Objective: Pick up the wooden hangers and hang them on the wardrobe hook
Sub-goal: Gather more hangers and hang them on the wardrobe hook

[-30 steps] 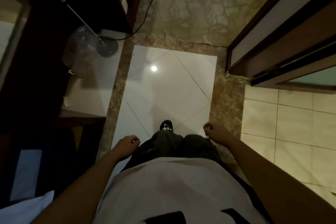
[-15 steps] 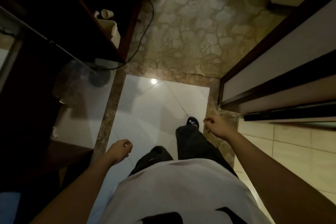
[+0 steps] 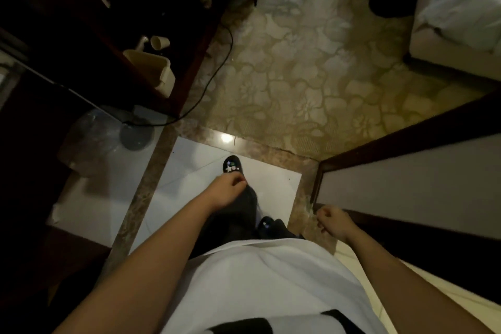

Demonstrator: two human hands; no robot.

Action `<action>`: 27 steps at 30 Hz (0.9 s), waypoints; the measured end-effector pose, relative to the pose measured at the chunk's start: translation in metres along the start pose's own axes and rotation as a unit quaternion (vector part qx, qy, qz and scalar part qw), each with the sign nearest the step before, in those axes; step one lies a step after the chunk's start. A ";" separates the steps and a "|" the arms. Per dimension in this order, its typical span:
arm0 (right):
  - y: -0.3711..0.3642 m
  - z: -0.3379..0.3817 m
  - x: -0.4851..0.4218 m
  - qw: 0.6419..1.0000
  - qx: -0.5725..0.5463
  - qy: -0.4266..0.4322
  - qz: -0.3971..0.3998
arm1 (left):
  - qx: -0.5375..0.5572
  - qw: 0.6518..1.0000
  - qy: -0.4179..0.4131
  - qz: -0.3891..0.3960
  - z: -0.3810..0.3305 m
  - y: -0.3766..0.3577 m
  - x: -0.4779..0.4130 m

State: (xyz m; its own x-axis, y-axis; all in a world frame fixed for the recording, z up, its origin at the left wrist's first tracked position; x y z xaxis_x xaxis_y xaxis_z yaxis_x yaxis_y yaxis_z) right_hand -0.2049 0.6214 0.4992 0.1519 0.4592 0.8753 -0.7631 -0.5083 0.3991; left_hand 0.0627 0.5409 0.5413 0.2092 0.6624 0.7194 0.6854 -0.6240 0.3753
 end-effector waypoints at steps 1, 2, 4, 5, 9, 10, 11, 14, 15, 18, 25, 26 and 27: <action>0.007 0.017 -0.011 1.000 0.008 0.009 0.001 | 0.006 1.000 0.009 -0.006 0.004 0.013 -0.009; 0.012 0.038 -0.019 1.000 0.015 0.018 0.007 | 0.011 1.000 0.026 -0.012 0.012 0.026 -0.017; 0.022 0.084 -0.036 0.999 0.028 0.041 0.013 | 0.023 0.997 0.064 -0.027 0.034 0.055 -0.030; 0.027 0.108 -0.046 0.998 0.040 0.052 0.014 | 0.031 0.995 0.084 -0.038 0.046 0.071 -0.034; 0.041 0.214 -0.074 0.989 0.096 0.101 0.046 | 0.079 0.982 0.160 -0.062 0.090 0.125 -0.039; 0.044 0.242 -0.079 0.986 0.105 0.119 0.052 | 0.084 0.979 0.175 -0.068 0.098 0.139 -0.040; 0.049 0.270 -0.083 0.982 0.112 0.140 0.053 | 0.088 0.976 0.183 -0.075 0.104 0.153 -0.043; 0.068 0.341 -0.099 0.974 0.116 0.189 0.041 | 0.095 0.970 0.201 -0.095 0.108 0.192 -0.056; 0.072 0.355 -0.102 0.973 0.111 0.196 0.043 | 0.098 0.969 0.205 -0.099 0.107 0.201 -0.060; 0.095 0.386 -0.120 0.972 0.115 0.200 0.047 | 0.111 0.966 0.201 -0.115 0.090 0.226 -0.088; 0.182 0.396 -0.204 0.963 0.210 0.161 0.049 | 0.155 0.967 0.172 -0.110 -0.011 0.248 -0.187; 0.199 0.397 -0.218 0.965 0.211 0.149 0.051 | 0.159 0.967 0.169 -0.109 -0.030 0.250 -0.202; 0.216 0.402 -0.229 0.965 0.213 0.144 0.054 | 0.164 0.966 0.164 -0.110 -0.049 0.252 -0.218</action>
State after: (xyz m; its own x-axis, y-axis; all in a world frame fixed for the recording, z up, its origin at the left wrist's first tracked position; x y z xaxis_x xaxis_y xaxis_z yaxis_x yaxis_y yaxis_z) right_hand -0.1520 0.1135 0.4950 -0.1414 0.5389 0.8305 -0.4275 -0.7899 0.4398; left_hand 0.1560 0.2190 0.5078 -0.1629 0.5639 0.8096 0.8834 -0.2820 0.3742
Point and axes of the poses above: each hand's wrist, its own x-axis away from the middle knuckle, its own y-axis out of the back of the hand, z = x × y, the point moved 8 cm from there along -x, towards the middle knuckle, and after that the axes turned 3 degrees about -y, right-handed, at the moved point
